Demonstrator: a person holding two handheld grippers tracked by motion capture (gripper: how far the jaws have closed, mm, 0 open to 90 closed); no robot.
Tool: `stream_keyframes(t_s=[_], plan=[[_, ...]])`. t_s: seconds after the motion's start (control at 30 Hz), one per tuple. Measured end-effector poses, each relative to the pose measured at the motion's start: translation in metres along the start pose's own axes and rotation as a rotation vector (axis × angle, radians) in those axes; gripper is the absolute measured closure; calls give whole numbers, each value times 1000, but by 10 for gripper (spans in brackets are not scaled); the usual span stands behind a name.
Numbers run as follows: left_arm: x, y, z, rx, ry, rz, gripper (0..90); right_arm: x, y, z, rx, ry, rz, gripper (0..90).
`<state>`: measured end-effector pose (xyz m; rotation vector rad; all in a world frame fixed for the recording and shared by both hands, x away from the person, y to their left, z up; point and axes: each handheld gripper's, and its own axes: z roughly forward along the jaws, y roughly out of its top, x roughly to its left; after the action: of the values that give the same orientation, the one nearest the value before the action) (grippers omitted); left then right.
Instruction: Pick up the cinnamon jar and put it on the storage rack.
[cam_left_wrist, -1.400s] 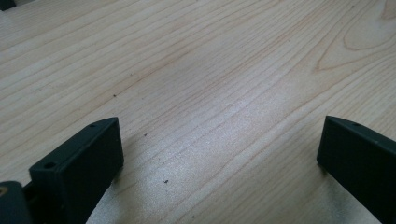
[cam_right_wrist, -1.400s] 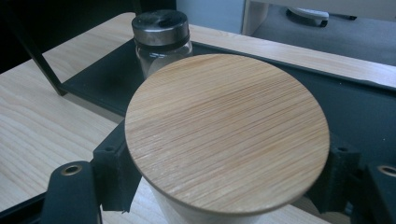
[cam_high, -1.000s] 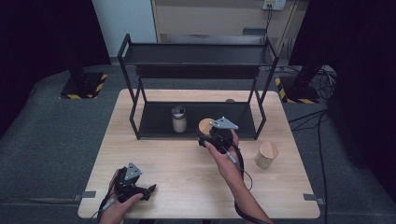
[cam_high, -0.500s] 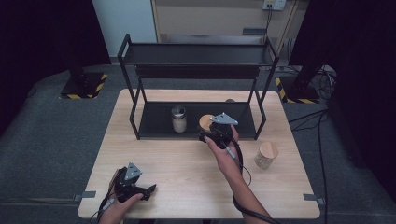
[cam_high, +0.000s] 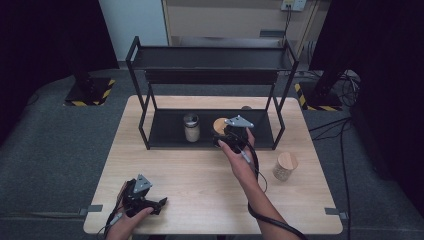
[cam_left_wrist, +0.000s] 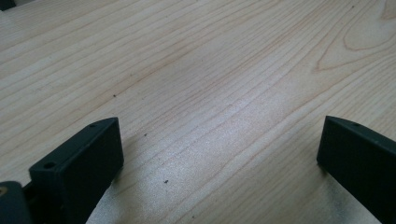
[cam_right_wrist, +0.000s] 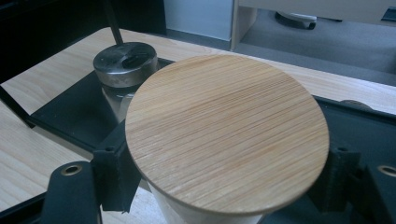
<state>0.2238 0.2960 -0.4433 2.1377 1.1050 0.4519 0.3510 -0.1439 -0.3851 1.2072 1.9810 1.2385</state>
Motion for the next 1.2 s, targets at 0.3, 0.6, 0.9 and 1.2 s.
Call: stream_keyframes(t_s=[0.3, 0.6, 0.9, 1.2], plan=[[0, 0, 0, 0, 0, 0, 0, -3, 1, 9, 2, -2, 4, 255], [0, 0, 0, 0, 0, 0, 0, -6, 2, 14, 0, -6, 20, 256], [2, 0, 0, 0, -6, 5, 0, -6, 8, 16, 0, -11, 3, 256], [2, 1, 1, 0, -6, 5, 0, -7, 11, 21, -12, -15, 17, 256]])
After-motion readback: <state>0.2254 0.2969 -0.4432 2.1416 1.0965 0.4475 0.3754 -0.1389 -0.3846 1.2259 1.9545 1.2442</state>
